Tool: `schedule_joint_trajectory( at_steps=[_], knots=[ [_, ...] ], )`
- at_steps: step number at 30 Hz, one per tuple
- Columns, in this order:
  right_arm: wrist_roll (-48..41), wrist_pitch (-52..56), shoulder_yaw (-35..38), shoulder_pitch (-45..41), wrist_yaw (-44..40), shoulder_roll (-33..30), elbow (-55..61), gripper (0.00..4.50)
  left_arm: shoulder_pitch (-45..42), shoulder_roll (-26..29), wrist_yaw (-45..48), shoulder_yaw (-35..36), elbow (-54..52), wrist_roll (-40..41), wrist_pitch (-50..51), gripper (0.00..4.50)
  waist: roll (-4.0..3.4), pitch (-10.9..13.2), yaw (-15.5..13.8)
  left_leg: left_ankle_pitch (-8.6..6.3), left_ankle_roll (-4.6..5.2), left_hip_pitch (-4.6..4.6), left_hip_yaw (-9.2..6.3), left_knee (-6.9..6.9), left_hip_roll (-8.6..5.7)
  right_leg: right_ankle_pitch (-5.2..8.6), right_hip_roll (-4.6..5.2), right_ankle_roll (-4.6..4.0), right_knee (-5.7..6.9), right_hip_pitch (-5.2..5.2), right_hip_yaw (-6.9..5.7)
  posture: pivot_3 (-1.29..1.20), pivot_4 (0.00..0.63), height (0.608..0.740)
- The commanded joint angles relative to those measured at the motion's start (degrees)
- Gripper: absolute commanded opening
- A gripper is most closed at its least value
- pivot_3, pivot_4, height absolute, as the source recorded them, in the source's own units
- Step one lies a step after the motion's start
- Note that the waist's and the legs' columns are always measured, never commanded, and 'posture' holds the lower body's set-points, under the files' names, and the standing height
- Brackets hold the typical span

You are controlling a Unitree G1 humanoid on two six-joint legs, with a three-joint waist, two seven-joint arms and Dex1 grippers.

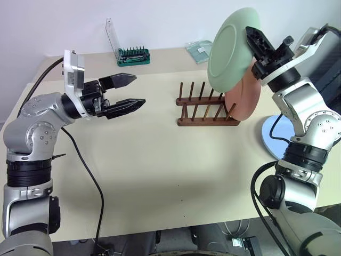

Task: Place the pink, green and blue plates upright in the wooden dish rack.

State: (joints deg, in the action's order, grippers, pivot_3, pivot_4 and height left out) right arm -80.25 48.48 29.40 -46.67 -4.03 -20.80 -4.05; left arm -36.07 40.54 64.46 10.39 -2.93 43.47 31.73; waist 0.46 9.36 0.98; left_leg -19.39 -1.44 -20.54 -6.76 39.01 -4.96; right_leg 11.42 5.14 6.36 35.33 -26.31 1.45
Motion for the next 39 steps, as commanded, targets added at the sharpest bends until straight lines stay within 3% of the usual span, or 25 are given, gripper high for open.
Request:
schedule_joint_trajectory(
  at_steps=[1, 18, 22, 27, 28, 39],
  knots=[
    [-0.62, -0.22, -0.46, 0.49, -1.58, -0.53, 2.65, 0.00, -0.47, 0.26, -0.19, 1.25, -1.40, 0.07, -0.90, 4.46, 0.00, 0.00, 0.00, 0.00, 0.00, 0.00, 0.00, 0.00, 0.00, 0.00, 0.00, 0.00, 0.00, 0.00, 0.00, 0.00, 0.150, 0.740],
    [3.61, -1.04, -2.27, 7.50, -5.17, -0.74, 2.64, 0.00, -0.79, 0.90, -0.52, 1.27, -2.06, -0.14, -0.60, 4.46, 0.00, 0.00, -0.05, 0.00, 0.01, 0.00, 0.01, 0.00, 0.00, 0.00, 0.00, 0.00, -0.01, 0.01, 0.00, 0.00, 0.150, 0.740],
    [3.81, -0.60, -2.75, 8.83, -5.81, -0.31, 3.11, 1.47, -0.94, 0.94, -0.35, 1.03, -1.98, -0.25, -0.48, 4.50, 0.00, 0.00, 0.00, -0.01, 0.01, 0.01, 0.01, 0.00, 0.00, 0.00, -0.01, 0.00, 0.00, 0.01, 0.00, 0.00, 0.150, 0.740],
    [5.06, -1.32, -3.17, 8.54, -6.37, -0.83, 3.80, 4.12, -1.09, 0.88, -0.30, 0.87, -1.82, -0.28, -0.28, 4.50, 0.00, 0.00, -0.03, -0.01, 0.01, 0.01, 0.01, 0.00, 0.00, 0.00, -0.01, 0.00, 0.00, 0.01, 0.00, 0.00, 0.150, 0.740],
    [5.11, -1.49, -3.06, 8.12, -6.30, -1.01, 3.84, 4.45, -1.15, 0.81, -0.34, 0.82, -1.71, -0.35, -0.28, 4.50, 0.00, 0.00, -0.04, -0.01, 0.01, 0.01, 0.01, 0.00, 0.00, 0.00, -0.01, 0.00, 0.00, 0.01, 0.00, 0.00, 0.150, 0.740],
    [5.98, -1.52, -5.48, 4.80, -11.52, -3.81, 9.78, 4.45, -0.69, 0.39, -0.14, -0.31, -3.21, -0.88, -0.48, 4.50, 0.00, 0.00, -0.06, -0.01, 0.01, 0.02, 0.01, 0.00, 0.00, 0.00, -0.01, 0.00, -0.01, 0.04, 0.00, 0.00, 0.150, 0.740]
  ],
)
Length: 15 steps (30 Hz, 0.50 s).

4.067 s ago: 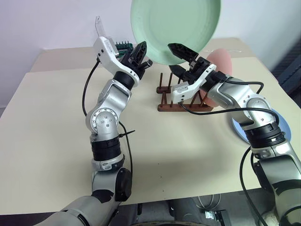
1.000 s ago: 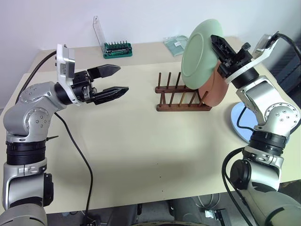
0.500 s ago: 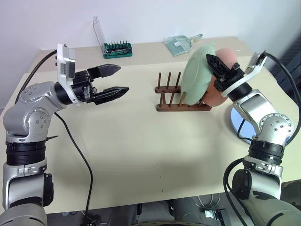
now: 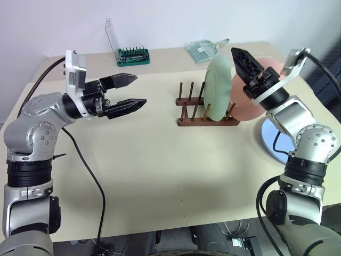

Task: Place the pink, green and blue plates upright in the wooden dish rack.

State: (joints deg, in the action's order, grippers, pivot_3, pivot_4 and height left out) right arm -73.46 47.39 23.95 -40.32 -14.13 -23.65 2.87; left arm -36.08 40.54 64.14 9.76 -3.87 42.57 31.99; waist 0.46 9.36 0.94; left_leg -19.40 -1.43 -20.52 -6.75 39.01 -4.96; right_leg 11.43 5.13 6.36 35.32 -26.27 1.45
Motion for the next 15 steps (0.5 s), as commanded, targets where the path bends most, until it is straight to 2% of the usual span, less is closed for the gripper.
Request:
schedule_joint_trajectory(
  at_steps=[1, 5, 9, 15],
  knots=[
    [-0.58, -0.52, -0.09, -1.84, -1.47, -1.13, 3.07, 4.45, -0.78, 0.33, 0.09, 0.34, -2.33, 0.07, -0.60, 4.50, 0.00, 0.00, -0.05, 0.00, 0.00, 0.00, 0.00, 0.00, 0.00, 0.00, 0.00, 0.00, 0.00, 0.00, 0.00, 0.00, 0.150, 0.740],
    [-0.09, -1.96, 1.27, -3.35, -2.24, -2.23, 2.06, 4.45, -0.96, 0.18, -0.03, 0.40, -2.28, 0.06, -0.48, 4.50, 0.00, 0.00, -0.13, 0.00, 0.01, 0.00, 0.00, 0.00, 0.00, 0.00, 0.00, 0.00, 0.00, 0.00, 0.00, 0.00, 0.150, 0.740],
    [6.88, -7.43, 2.77, -3.24, -6.13, -6.78, -1.11, 4.45, -0.84, 0.11, -0.08, 0.17, -2.27, -0.19, -0.55, 4.50, 0.00, 0.00, -0.32, -0.01, 0.02, -0.02, 0.01, 0.01, -0.02, 0.00, 0.01, 0.00, -0.02, 0.01, 0.00, 0.00, 0.150, 0.740],
    [16.15, -13.33, 1.16, 0.92, -17.43, -14.48, 0.58, 4.45, 0.68, -0.54, 1.81, -3.03, -3.36, -2.72, -2.63, 4.50, 0.00, 0.00, -0.23, -0.02, 0.03, 0.01, 0.04, 0.00, -0.01, 0.00, -0.01, 0.00, -0.06, 0.05, 0.00, 0.00, 0.150, 0.740]
  ],
)
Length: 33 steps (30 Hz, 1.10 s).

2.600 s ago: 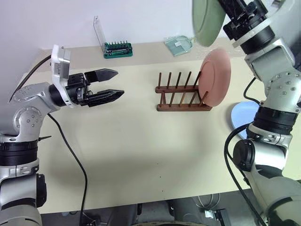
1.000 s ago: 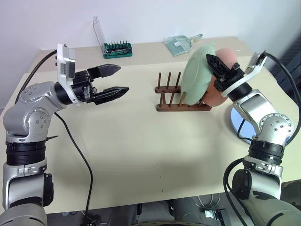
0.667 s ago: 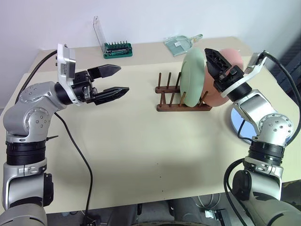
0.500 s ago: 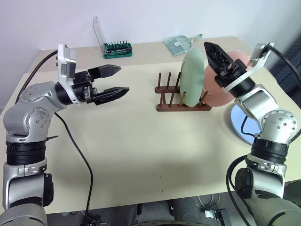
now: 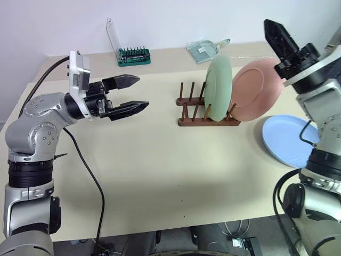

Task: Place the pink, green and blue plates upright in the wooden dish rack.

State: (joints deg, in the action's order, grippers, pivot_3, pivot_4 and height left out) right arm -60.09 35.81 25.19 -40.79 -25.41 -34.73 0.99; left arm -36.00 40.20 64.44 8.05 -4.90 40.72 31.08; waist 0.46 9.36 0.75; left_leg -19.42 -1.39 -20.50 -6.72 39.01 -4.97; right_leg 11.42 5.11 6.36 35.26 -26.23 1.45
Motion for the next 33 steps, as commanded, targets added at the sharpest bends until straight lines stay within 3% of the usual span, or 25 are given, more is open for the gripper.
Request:
schedule_joint_trajectory(
  at_steps=[1, 10, 18, 24, 33],
  knots=[
    [3.08, -1.38, -0.18, 2.52, -8.56, -4.91, 2.67, 4.45, 0.60, -0.33, 2.16, -1.74, -2.42, -0.77, -1.81, 4.50, 0.00, 0.00, -0.01, -0.01, 0.01, 0.00, 0.02, 0.00, 0.00, 0.00, 0.00, 0.00, -0.01, 0.01, 0.00, 0.00, 0.150, 0.740],
    [7.49, -2.62, 4.41, 15.33, -18.68, -12.41, 3.12, 4.45, -0.25, -2.01, 6.50, -6.59, -2.70, -2.36, -3.17, 4.50, 0.00, 0.00, -0.34, -0.04, 0.07, 0.07, 0.03, 0.04, 0.01, 0.00, 0.01, 0.00, -0.04, 0.15, 0.00, 0.00, 0.150, 0.740],
    [9.74, -1.60, 11.17, 32.52, -24.28, -16.69, 10.33, 4.45, 0.82, -10.38, 4.95, -13.66, -0.88, -10.60, -12.88, 4.50, -0.01, -0.01, -0.96, -0.06, 0.11, 0.13, 0.04, 0.08, -0.01, -0.02, 0.04, 0.03, -0.10, 0.29, 0.00, 0.00, 0.150, 0.740],
    [24.02, -4.06, 9.02, 49.16, -28.05, -24.60, 10.56, 4.45, -2.23, -14.12, 5.66, -15.82, 4.22, -13.70, -17.13, 4.50, -0.02, -0.01, -1.57, -0.26, 0.46, 0.33, 0.09, 0.15, -0.02, -0.03, 0.00, 0.08, -0.21, 0.60, -0.02, 0.00, 0.150, 0.740],
    [31.34, -0.12, 3.12, 49.25, -24.77, -24.68, 5.71, 4.45, 0.16, -15.55, 5.27, -16.99, 1.18, -13.94, -16.54, 4.50, -0.02, -0.01, -1.50, -0.30, 0.54, 0.60, 0.08, 0.14, 0.00, -0.01, 0.01, 0.11, -0.26, 0.84, 0.00, 0.00, 0.150, 0.740]
  ],
)
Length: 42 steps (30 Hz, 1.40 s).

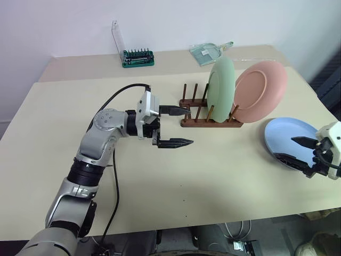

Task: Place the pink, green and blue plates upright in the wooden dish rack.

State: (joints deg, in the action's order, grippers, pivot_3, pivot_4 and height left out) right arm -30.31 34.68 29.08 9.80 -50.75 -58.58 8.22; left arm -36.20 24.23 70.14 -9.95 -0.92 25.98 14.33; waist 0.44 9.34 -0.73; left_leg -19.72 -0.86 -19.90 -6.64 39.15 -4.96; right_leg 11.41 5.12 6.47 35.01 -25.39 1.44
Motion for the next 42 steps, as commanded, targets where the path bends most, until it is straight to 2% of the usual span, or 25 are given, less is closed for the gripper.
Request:
schedule_joint_trajectory(
  at_steps=[1, 10, 11, 12, 19, 22, 25, 30, 35, 39, 42],
  knots=[
    [2.21, 1.10, -1.67, -1.81, 0.55, -0.91, -2.22, 4.45, 0.66, 0.64, -0.56, 1.08, -3.14, 0.81, 0.44, 4.50, 0.00, 0.00, -0.02, 0.00, 0.00, 0.01, 0.00, 0.00, 0.00, 0.00, 0.00, 0.00, 0.00, 0.01, 0.00, 0.00, 0.150, 0.740],
    [6.60, 0.29, -9.03, -6.09, -1.30, -0.07, -10.65, 4.45, 2.58, 1.68, -2.35, 1.76, -5.57, 0.82, 1.42, 4.50, 0.00, 0.00, -0.02, 0.00, 0.01, 0.02, -0.01, 0.01, -0.03, 0.00, 0.02, 0.00, -0.01, 0.03, 0.00, 0.00, 0.150, 0.740],
    [7.44, 0.15, -9.65, -6.20, -1.05, -0.15, -11.36, 3.94, 2.79, 1.82, -2.67, 1.92, -5.98, 1.07, 1.87, 4.50, 0.00, 0.00, 0.00, 0.00, 0.00, 0.03, 0.00, 0.01, -0.03, 0.00, 0.02, 0.00, -0.01, 0.03, 0.00, 0.00, 0.150, 0.740],
    [7.78, 0.09, -9.86, -6.29, -1.03, -0.15, -11.69, 3.65, 2.99, 1.97, -2.93, 2.06, -6.34, 1.14, 1.99, 4.50, -0.01, -0.01, -0.01, 0.00, 0.00, 0.03, 0.00, 0.01, -0.02, 0.00, 0.02, 0.00, -0.01, 0.03, 0.00, 0.00, 0.150, 0.740],
    [9.03, -0.57, -9.64, -6.39, -0.81, 0.08, -12.46, 0.11, 3.25, 2.35, -3.83, 2.59, -7.41, 2.34, 3.63, 4.50, 0.04, 0.02, -0.02, -0.02, 0.03, 0.20, -0.01, 0.01, -0.03, 0.00, 0.02, 0.00, -0.05, 0.23, 0.00, 0.00, 0.150, 0.740],
    [8.74, -0.79, -7.42, -8.30, 0.88, 0.64, -14.21, 0.04, 2.85, 2.11, -3.90, 2.68, -7.02, 2.37, 3.74, 4.50, 0.04, 0.02, -0.14, -0.09, 0.14, 0.52, -0.08, -0.01, -0.02, 0.05, 0.01, 0.07, -0.22, 0.67, -0.04, 0.00, 0.150, 0.740],
    [9.95, -3.54, -5.53, -12.14, 5.23, 1.99, -19.23, 0.04, 2.44, 1.91, -3.97, 2.85, -6.50, 2.44, 3.80, 4.50, -0.02, -0.01, -0.07, -0.09, 0.14, 0.50, -0.09, -0.01, -0.04, 0.02, 0.01, 0.10, -0.43, 0.73, -0.05, 0.00, 0.150, 0.740],
    [11.23, -6.42, -4.21, -16.43, 10.17, 3.57, -21.33, 0.04, 1.85, 2.09, -3.94, 3.14, -5.99, 2.43, 3.87, 4.50, -0.03, -0.01, 0.01, 0.01, -0.04, 0.45, -0.07, -0.04, -0.04, -0.04, 0.02, 0.20, -0.61, 0.74, -0.04, 0.00, 0.150, 0.740],
    [8.66, -10.87, 0.39, -25.48, 15.62, 7.10, -22.36, 0.04, 1.05, 2.13, -4.56, 3.72, -4.76, 1.96, 3.42, 4.50, -0.21, 0.01, 0.23, -0.01, 0.00, 0.45, -0.01, -0.06, -0.03, -0.07, 0.02, 0.24, -0.67, 0.74, 0.00, 0.00, 0.150, 0.740],
    [9.98, -15.90, 1.36, -30.59, 19.50, 7.98, -22.85, 0.04, 0.52, 2.38, -4.90, 4.20, -4.24, 2.88, 5.42, 4.50, -0.32, 0.01, 0.12, 0.00, -0.01, 0.44, 0.00, -0.12, -0.03, -0.07, 0.01, 0.25, -0.68, 0.70, 0.00, 0.00, 0.150, 0.740],
    [3.54, -13.91, 3.65, -35.18, 19.44, 10.90, -20.02, 0.04, 0.51, 2.40, -5.03, 4.60, -4.23, 2.58, 4.66, 4.50, -0.31, 0.02, 0.09, 0.01, -0.03, 0.42, -0.01, -0.11, -0.03, -0.10, 0.02, 0.29, -0.71, 0.70, 0.00, 0.00, 0.150, 0.740]
  ],
)
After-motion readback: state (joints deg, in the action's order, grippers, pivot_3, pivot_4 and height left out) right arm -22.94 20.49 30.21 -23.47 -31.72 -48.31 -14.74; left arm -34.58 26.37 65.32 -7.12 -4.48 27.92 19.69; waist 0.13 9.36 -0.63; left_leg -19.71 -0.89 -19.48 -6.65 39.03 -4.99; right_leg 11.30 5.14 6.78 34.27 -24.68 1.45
